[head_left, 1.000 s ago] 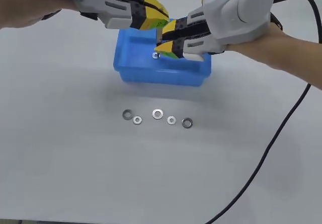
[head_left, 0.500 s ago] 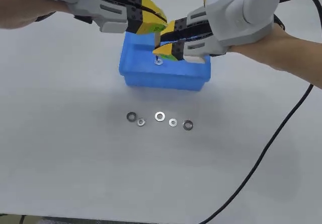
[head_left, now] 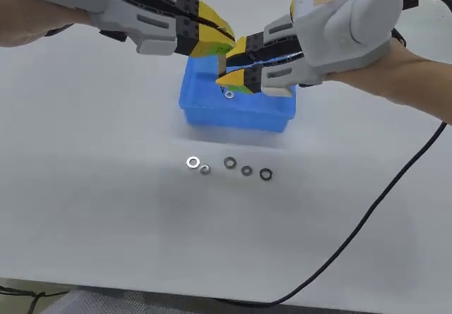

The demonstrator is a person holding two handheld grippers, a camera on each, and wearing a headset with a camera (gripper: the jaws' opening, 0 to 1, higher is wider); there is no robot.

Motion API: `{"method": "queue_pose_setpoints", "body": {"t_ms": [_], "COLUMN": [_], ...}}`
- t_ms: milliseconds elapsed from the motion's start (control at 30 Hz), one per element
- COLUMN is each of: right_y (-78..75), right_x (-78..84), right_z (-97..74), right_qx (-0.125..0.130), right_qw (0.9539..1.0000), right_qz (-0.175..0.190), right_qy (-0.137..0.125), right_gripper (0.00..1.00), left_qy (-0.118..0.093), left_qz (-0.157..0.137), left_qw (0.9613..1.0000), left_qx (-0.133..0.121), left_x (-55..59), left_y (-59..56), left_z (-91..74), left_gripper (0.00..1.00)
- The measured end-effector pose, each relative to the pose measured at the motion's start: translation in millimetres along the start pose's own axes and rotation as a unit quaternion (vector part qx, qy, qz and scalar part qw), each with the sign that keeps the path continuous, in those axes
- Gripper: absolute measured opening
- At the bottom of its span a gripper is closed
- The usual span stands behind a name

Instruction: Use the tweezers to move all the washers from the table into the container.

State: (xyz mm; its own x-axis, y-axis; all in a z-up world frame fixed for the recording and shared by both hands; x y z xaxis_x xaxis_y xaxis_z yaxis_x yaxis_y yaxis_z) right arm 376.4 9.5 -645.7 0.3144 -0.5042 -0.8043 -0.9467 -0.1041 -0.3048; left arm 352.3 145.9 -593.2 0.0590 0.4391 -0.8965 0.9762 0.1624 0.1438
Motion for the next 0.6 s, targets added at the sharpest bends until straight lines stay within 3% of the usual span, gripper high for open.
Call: {"method": "queue_pose_setpoints", "body": {"t_ms": [200, 600], "right_y": [16.3, 47.7], "right_x": [-12.6, -20.4], "right_z": [-3.4, -2.0], "right_qx": [-0.006, -0.025], "right_qw": [0.9999, 0.9995], "right_qz": [-0.010, -0.017], "right_qy": [0.003, 0.002], "right_gripper": [0.11, 0.11], "left_qy": [-0.002, -0.001], "left_qz": [0.011, 0.001], "left_qw": [0.9999, 1.0000], "left_qx": [-0.005, -0.001], "left_x": [-5.3, -2.9], "left_y": [-18.9, -50.9], "left_z": [-6.9, -14.6], "left_gripper": [0.05, 0.05]}}
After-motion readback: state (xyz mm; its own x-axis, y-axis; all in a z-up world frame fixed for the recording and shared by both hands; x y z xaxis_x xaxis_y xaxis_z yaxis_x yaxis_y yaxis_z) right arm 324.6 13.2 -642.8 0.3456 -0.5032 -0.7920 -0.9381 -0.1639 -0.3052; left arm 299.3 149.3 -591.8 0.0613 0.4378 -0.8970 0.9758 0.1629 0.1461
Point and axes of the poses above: the centre of the closed fingertips' face, and the gripper's own axes: z roughly forward along the fingers, y roughly to its left, x roughly out of its underside, the point moved 10 cm from there along -z, roughly backward along the fingers, and after that the axes turned 1 degree about x, right-handed, at the moved point
